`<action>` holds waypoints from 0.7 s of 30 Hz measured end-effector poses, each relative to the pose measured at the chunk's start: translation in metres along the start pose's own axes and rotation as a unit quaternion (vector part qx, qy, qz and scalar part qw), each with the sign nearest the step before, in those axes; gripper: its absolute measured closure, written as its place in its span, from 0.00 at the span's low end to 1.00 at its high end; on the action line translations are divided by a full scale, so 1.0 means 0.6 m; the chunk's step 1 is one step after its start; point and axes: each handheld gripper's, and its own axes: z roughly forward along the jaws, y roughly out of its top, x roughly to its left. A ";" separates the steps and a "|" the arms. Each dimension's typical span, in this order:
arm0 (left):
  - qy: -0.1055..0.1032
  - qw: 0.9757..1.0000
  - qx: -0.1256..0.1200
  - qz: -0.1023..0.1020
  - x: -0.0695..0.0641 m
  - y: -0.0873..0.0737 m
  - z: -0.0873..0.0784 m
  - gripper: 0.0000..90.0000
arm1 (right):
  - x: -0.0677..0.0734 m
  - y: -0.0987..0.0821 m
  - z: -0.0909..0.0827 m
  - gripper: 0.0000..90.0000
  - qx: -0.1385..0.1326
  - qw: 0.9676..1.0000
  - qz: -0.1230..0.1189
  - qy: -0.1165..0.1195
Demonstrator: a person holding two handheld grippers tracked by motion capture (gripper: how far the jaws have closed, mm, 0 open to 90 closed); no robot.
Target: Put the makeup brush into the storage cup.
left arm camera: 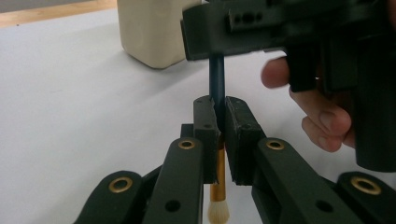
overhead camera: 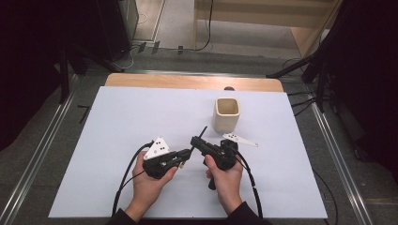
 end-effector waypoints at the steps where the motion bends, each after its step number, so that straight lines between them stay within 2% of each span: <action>1: -0.008 1.000 0.000 -0.008 0.002 -0.001 0.002 0.93 | 0.000 0.000 0.000 0.95 0.000 1.000 0.003 0.006; 2: -0.010 1.000 -0.003 -0.015 0.004 -0.002 0.003 0.92 | 0.000 0.000 0.000 0.95 0.001 1.000 -0.004 0.002; 4: -0.005 1.000 -0.012 -0.025 0.008 -0.004 0.002 0.76 | 0.002 -0.001 0.001 0.95 -0.003 1.000 -0.024 -0.009; 5: -0.009 0.999 -0.012 -0.030 0.010 -0.004 0.002 0.74 | 0.002 -0.001 0.001 0.95 -0.006 0.999 -0.031 -0.013; 11: -0.004 1.000 -0.001 -0.024 0.007 -0.003 0.006 0.77 | 0.017 -0.001 -0.003 0.95 -0.016 0.997 -0.074 -0.025; 13: -0.002 1.000 0.006 -0.016 0.004 -0.003 0.008 0.79 | 0.024 -0.002 -0.002 0.95 -0.015 0.995 -0.090 -0.027; 17: 0.001 1.000 0.014 -0.006 -0.001 -0.002 0.010 0.85 | 0.038 -0.007 0.000 0.95 -0.018 0.990 -0.132 -0.036; 21: 0.003 1.000 0.018 0.004 -0.004 0.000 0.010 0.92 | 0.048 -0.008 0.000 0.95 -0.021 0.988 -0.151 -0.039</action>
